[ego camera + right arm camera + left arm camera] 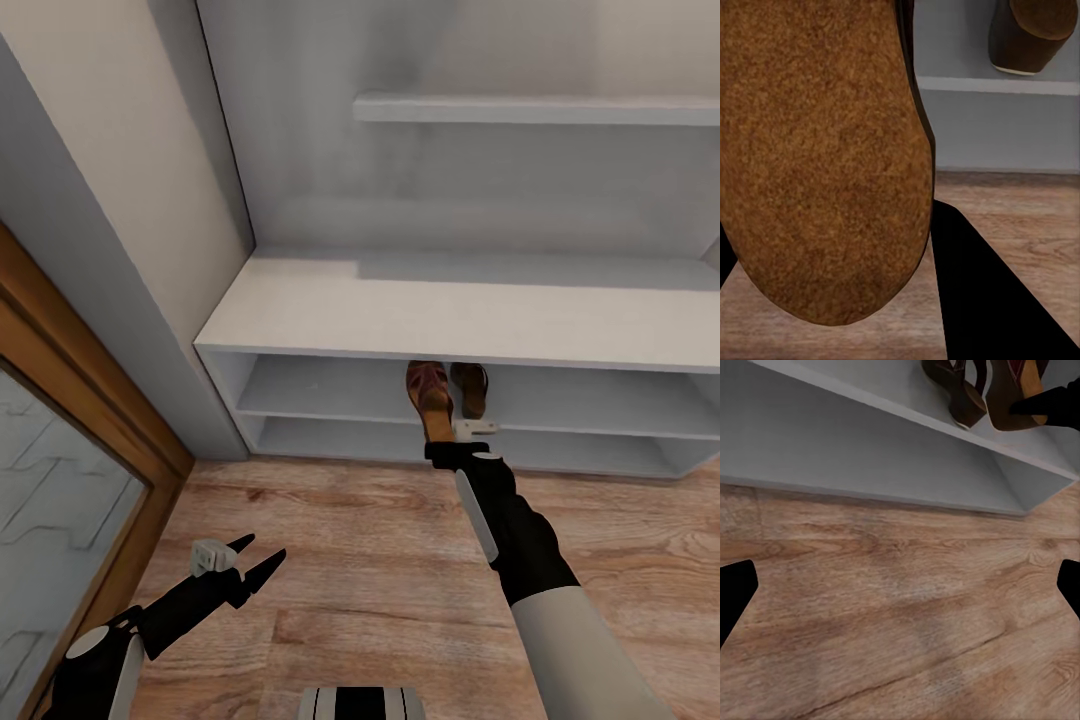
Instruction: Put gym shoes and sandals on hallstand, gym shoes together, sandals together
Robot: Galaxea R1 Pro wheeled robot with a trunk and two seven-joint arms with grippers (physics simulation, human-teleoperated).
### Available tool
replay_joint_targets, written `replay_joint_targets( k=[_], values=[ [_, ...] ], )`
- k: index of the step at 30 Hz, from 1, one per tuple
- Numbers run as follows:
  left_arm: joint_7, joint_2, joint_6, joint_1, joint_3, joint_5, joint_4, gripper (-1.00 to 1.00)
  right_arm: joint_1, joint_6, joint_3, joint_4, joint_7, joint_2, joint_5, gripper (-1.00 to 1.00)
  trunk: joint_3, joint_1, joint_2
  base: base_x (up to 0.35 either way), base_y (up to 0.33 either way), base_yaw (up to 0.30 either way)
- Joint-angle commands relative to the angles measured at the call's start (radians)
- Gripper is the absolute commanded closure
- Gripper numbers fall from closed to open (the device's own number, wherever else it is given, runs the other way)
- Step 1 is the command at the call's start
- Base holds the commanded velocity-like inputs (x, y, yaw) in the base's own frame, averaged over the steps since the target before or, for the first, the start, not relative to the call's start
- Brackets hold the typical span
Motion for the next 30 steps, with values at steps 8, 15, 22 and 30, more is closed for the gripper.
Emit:
replay_joint_targets(
  k=[8, 15, 22, 30],
  values=[
    [0.000, 0.000, 0.000, 0.000, 0.000, 0.000, 0.000, -1.00, -0.001, -0.001, -0.001, -0.025, -0.001, 0.000, 0.009, 1.00, 0.000, 0.000, 0.000, 0.000, 0.000, 0.000],
    [0.000, 0.000, 0.000, 0.000, 0.000, 0.001, 0.000, -1.00, -0.001, -0.002, -0.001, -0.025, -0.001, 0.000, 0.008, 1.00, 0.000, 0.000, 0.000, 0.000, 0.000, 0.000],
    [0.000, 0.000, 0.000, 0.000, 0.000, 0.001, 0.000, -1.00, -0.001, -0.003, -0.002, -0.021, 0.000, 0.000, 0.008, 1.00, 0.000, 0.000, 0.000, 0.026, 0.000, 0.000],
    [0.000, 0.000, 0.000, 0.000, 0.000, 0.001, 0.000, -1.00, -0.001, -0.011, -0.003, -0.016, 0.001, 0.000, 0.008, 1.00, 0.000, 0.000, 0.000, 0.173, 0.000, 0.000]
  ],
)
